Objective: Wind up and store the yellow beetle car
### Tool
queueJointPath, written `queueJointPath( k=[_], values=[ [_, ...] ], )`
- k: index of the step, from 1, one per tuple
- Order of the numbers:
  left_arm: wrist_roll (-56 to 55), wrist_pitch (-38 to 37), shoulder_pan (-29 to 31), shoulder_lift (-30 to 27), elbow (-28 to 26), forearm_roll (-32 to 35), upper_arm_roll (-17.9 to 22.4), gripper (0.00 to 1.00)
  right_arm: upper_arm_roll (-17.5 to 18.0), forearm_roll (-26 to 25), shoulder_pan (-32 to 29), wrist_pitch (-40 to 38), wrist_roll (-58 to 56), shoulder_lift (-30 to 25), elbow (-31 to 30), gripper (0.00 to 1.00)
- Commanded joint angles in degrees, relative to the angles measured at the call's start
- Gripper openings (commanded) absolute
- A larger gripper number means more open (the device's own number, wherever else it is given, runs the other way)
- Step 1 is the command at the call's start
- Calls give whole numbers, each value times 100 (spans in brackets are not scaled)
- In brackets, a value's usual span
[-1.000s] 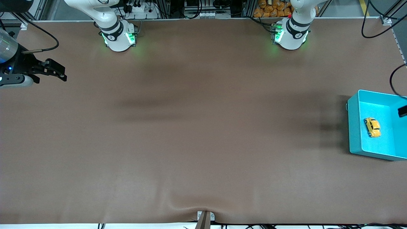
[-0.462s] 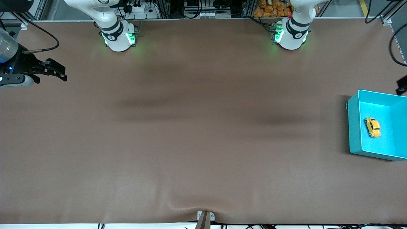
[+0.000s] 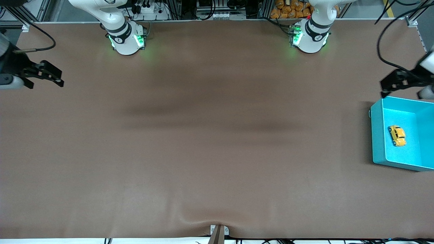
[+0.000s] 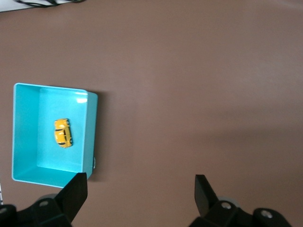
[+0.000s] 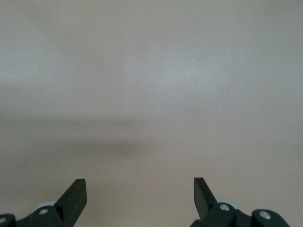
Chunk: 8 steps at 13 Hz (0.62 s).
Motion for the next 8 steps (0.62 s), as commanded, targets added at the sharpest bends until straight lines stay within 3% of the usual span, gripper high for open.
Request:
queueJointPath(
  k=[1,8],
  values=[
    [-1,-420,-207,-167,-40,-144,81,100,-126,13,-88,64,-157,-200,0,100],
    [7,-1002,-199,-343,-23,-627,160,100,-197,4,-88,12,-316,-253,96,100]
  ],
)
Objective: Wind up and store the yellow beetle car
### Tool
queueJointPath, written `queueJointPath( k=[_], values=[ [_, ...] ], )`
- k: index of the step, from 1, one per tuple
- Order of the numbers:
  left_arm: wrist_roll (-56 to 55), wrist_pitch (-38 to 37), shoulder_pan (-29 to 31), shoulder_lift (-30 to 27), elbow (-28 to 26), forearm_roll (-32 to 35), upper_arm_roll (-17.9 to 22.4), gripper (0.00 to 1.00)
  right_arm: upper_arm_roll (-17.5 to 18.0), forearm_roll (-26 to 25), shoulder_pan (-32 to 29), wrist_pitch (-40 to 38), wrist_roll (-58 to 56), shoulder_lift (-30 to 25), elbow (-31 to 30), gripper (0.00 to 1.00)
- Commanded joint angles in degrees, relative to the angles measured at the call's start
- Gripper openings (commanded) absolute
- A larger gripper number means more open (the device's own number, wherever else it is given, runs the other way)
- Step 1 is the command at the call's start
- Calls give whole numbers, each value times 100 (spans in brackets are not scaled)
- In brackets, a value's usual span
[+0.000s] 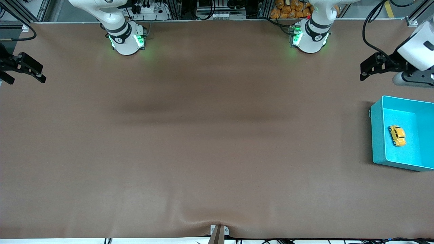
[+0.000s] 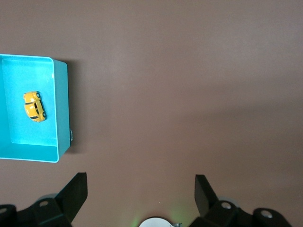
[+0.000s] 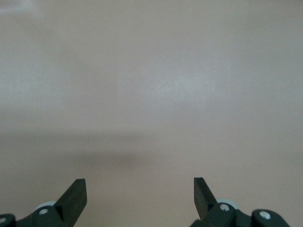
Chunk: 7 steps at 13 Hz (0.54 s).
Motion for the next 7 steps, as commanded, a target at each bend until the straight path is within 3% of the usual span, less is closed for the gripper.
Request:
queueJointPath(
  k=[1,7],
  values=[
    [17,-108,17,-128,-32,-97,63,100,3,4,-39,-79,-93,-60,17,100],
    [17,-117,25,-128,-33,-115,63,100,3,4,-30,-88,-84,-25,8,100]
  ],
)
